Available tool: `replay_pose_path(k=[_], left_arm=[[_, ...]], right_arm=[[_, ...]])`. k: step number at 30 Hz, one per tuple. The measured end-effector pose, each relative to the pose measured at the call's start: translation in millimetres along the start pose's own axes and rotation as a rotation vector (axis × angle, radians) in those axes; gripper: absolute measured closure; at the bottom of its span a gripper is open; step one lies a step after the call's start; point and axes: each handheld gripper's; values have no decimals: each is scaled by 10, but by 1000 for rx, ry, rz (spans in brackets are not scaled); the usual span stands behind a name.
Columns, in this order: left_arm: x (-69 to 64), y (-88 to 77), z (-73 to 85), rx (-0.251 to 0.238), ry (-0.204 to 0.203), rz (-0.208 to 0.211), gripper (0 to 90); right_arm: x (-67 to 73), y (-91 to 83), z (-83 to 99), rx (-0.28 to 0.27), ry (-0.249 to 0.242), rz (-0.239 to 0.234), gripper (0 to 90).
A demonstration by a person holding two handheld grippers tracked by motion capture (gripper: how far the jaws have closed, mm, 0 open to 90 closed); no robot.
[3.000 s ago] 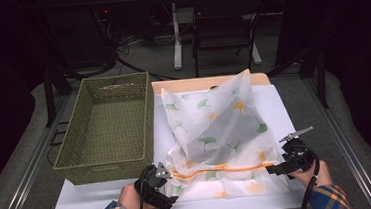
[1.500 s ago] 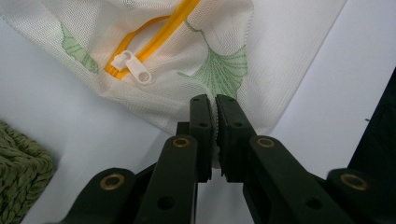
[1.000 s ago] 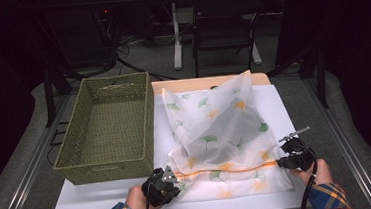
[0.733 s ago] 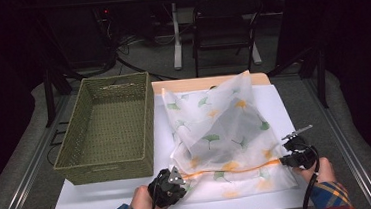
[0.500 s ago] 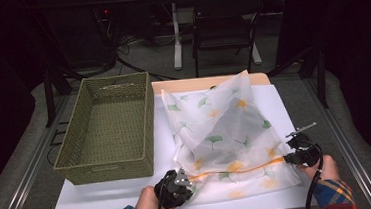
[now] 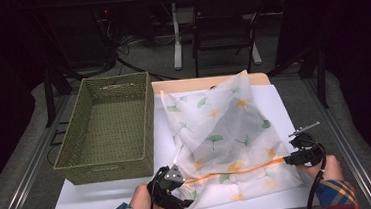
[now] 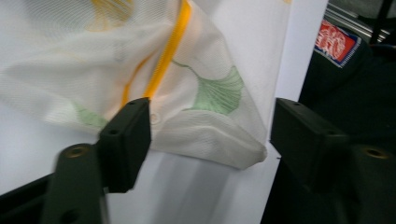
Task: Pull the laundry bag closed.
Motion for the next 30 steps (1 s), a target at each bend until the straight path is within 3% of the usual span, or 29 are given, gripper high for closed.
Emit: replay_pose_path(k=[2,6,9,10,13,17,21,30], left_arm=[[22,-50,3,-12,-14,-29,201],[83,-108,6,-21,-46,-69,124],[134,-120,-1,-9,-59,-93,89],[137,-112,-5,-15,-77,-104,85],[175,-93,-43,2,-80,-123,71],[211,-48,-102,17,-91,-142,65],[277,9,-133,25,-112,-158,58],[429,161,-181,40,-159,-139,74]], right_arm=[[18,-51,17,-10,16,-48,468],[78,-170,26,-48,6,-95,288],[167,-228,20,-80,-20,-102,164],[201,-242,18,-82,-35,-111,138],[321,-269,14,-89,-76,-139,81],[485,-294,9,-103,-129,-160,22],[591,-307,9,-115,-171,-182,20],[767,-256,16,-115,-231,-230,8]])
Point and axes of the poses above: each handheld gripper's, and its own axes: y roughly forward along the jaws, z roughly out of its underside, x roughly to its left, and after that the axes turned 9 degrees about y, right-handed
